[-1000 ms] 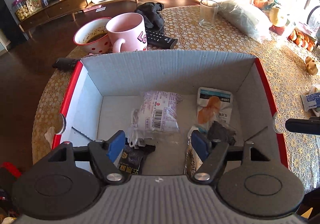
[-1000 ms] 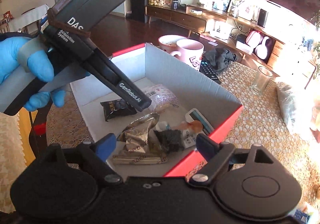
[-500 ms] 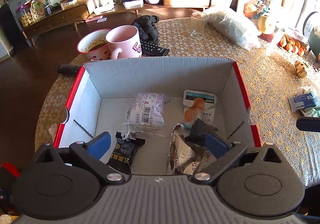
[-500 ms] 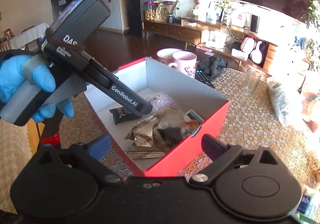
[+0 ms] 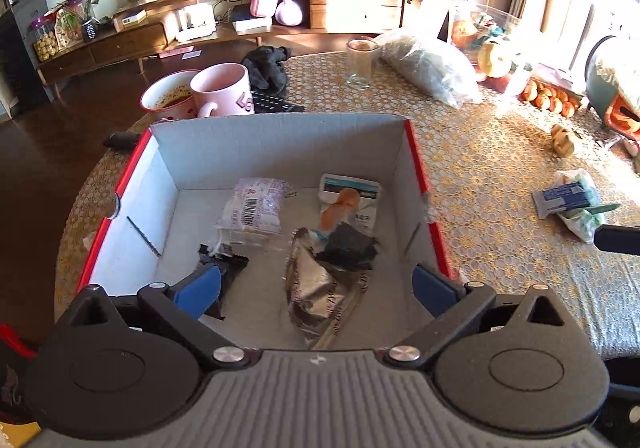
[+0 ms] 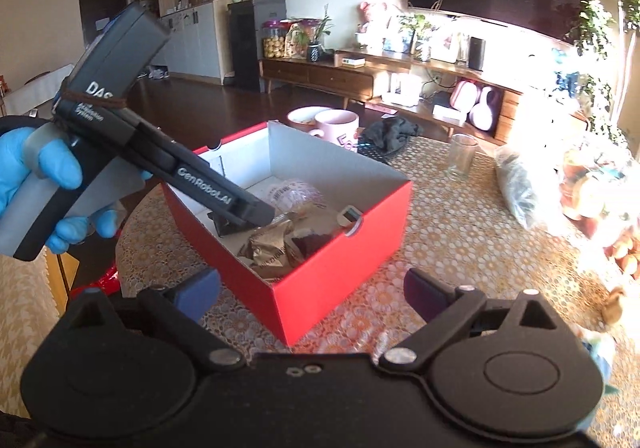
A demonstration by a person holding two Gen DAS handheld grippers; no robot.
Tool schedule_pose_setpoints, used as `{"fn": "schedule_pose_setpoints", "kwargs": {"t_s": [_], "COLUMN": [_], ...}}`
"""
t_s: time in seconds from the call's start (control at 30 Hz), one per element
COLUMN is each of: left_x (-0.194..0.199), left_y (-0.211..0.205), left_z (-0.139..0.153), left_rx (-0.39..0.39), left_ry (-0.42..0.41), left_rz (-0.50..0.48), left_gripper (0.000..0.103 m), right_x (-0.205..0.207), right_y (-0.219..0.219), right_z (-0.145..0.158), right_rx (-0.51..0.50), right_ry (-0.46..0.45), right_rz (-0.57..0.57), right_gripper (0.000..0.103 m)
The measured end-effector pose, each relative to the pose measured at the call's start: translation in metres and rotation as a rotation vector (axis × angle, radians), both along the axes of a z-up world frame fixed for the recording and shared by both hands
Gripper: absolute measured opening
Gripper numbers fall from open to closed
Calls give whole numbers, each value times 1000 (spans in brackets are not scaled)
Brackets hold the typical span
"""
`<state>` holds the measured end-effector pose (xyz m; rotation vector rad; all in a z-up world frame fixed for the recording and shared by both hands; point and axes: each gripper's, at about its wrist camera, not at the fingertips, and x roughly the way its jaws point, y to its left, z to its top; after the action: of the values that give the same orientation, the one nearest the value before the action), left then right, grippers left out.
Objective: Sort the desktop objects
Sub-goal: 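Withdraw both tools from the box toward the blue packet on the table, then move the left tool to the blue packet while the right tool reaches the green stick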
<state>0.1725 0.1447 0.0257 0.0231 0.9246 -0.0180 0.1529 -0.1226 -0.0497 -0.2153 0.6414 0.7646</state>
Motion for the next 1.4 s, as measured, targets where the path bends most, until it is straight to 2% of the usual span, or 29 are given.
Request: {"fn": "schedule_pose_setpoints", "kwargs": {"t_s": [0.43,0.67,0.93,1.4], "left_x": [-32,-39,-35,-16], "left_y": [-64,-103,-143,-199], "left_z": [12,12,9,-7], "left_rx": [-37,-60,-78,-62], "left_ry": [-46,-55,-53,-48], "left_rz": [-135,-214,-286,-379], "left_gripper": [102,102,102,102], "right_x": [-29,-34,-35,-27], "right_y": [-60,-103,-148,-192], "right_z": [1,-1,-6,-18], "right_rx": [-33,-21,-18,-5], "right_ry": [-54,-59,-53,-35], "right_rz": [-88,-185,-292,-379], "right_gripper": [99,98,97,95]}}
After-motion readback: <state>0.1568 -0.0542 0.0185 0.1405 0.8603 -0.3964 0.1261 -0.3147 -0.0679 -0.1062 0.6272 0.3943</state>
